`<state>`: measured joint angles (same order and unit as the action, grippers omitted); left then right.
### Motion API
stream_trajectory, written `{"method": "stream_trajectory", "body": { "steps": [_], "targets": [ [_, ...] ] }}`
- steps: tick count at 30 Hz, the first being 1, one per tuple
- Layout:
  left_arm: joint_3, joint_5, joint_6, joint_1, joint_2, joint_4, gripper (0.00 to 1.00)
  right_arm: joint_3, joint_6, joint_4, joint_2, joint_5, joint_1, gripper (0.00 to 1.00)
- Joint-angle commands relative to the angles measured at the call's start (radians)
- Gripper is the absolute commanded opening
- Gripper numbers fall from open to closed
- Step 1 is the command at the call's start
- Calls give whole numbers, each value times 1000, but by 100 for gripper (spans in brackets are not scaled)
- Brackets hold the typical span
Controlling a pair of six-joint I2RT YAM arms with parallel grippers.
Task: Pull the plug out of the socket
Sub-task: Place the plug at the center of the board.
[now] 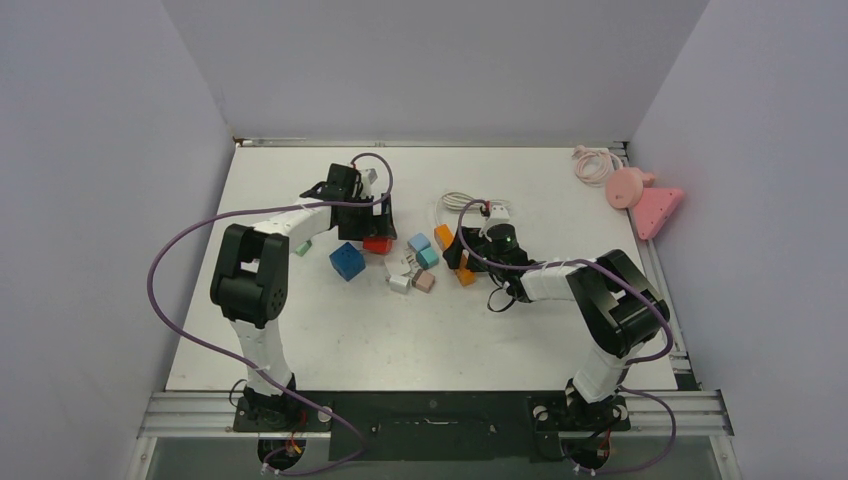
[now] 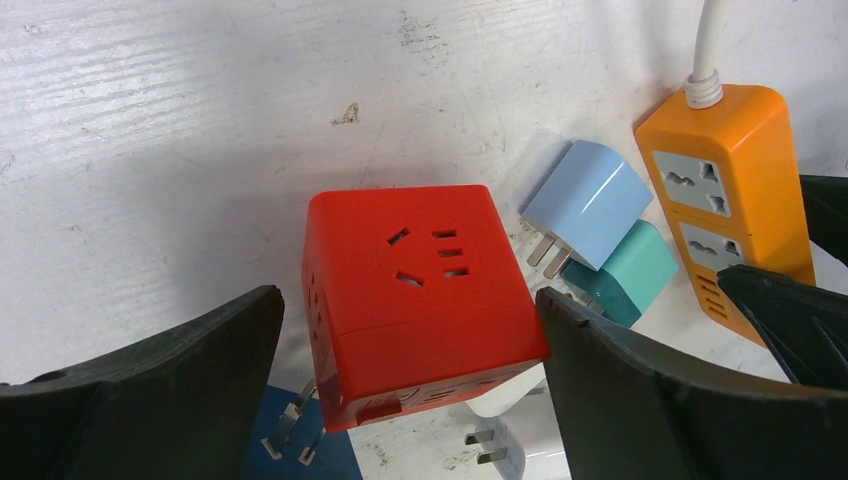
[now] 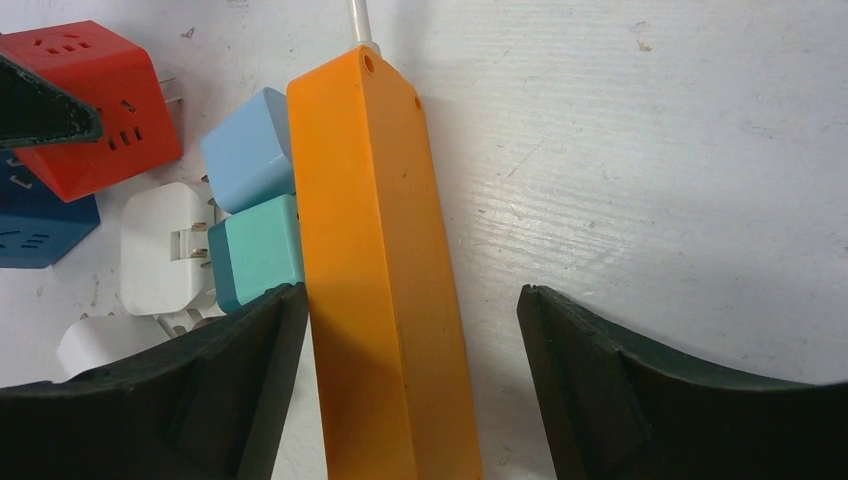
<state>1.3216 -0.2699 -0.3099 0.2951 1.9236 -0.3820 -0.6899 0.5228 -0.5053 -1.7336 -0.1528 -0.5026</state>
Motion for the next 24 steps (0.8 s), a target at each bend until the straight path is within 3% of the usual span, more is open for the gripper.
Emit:
{"method": "stream_trajectory", "body": {
  "steps": [1,10,18,24],
  "targets": [
    [17,-27,8,-1,-38,34,96,2,-29,-22,44,23,9,81],
    [-32,-14,31,-1,-149,103,96,15,-83,5,128,65,9,100],
    [-96,41,22,-2,-312,159,96,-58,-209,216,284,283,16,93],
    [-162,10,-12,-19,-454,183,96,-112,-258,370,403,367,146,90]
  ]
}}
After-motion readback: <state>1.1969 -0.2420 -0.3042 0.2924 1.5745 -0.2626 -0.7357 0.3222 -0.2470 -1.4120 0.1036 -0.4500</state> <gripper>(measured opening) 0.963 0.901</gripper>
